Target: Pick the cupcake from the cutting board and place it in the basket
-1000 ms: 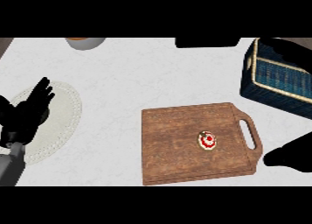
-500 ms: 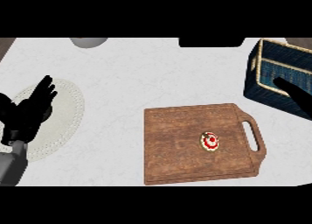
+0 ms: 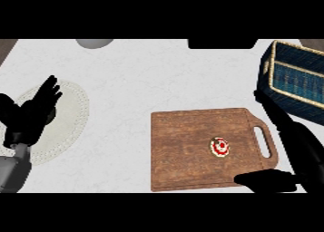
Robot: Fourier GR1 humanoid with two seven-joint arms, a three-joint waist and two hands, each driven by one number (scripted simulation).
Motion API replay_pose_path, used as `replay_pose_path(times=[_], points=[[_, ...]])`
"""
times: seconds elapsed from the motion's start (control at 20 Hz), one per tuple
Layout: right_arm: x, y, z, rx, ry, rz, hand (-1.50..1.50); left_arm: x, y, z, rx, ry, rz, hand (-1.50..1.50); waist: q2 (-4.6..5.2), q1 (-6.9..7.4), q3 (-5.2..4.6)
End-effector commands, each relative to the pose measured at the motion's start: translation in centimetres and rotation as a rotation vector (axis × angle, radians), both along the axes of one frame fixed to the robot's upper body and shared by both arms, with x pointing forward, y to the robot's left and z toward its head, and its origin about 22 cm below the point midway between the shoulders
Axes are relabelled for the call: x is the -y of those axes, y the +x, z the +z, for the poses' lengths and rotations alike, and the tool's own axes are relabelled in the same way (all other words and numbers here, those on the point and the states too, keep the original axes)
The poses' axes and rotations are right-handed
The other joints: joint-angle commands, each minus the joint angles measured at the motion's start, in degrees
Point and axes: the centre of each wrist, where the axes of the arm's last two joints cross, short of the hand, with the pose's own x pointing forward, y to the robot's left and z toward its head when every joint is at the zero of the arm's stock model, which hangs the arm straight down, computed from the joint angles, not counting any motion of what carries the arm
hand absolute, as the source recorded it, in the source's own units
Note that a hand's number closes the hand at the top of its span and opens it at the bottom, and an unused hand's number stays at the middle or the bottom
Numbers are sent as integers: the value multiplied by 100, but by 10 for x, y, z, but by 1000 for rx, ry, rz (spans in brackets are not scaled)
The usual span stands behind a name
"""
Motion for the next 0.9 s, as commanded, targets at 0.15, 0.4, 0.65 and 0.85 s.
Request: replay_pose_path(times=[0.15, 0.4, 0.65, 0.85], points=[[-12, 14, -49, -18, 10, -21, -150, -11, -2, -1, -12, 16, -11, 0, -2, -7, -4], [-21, 34, -81, -129, -21, -3, -150, 5, -15, -7, 2, 11, 16, 0, -5, 31, -3], [-11, 27, -88, -162, -57, -2, -150, 2, -4, 0, 6, -1, -5, 0, -7, -10, -4], [4, 11, -71, -131, -65, 12, -150, -18, -5, -4, -5, 12, 2, 0, -10, -27, -5]])
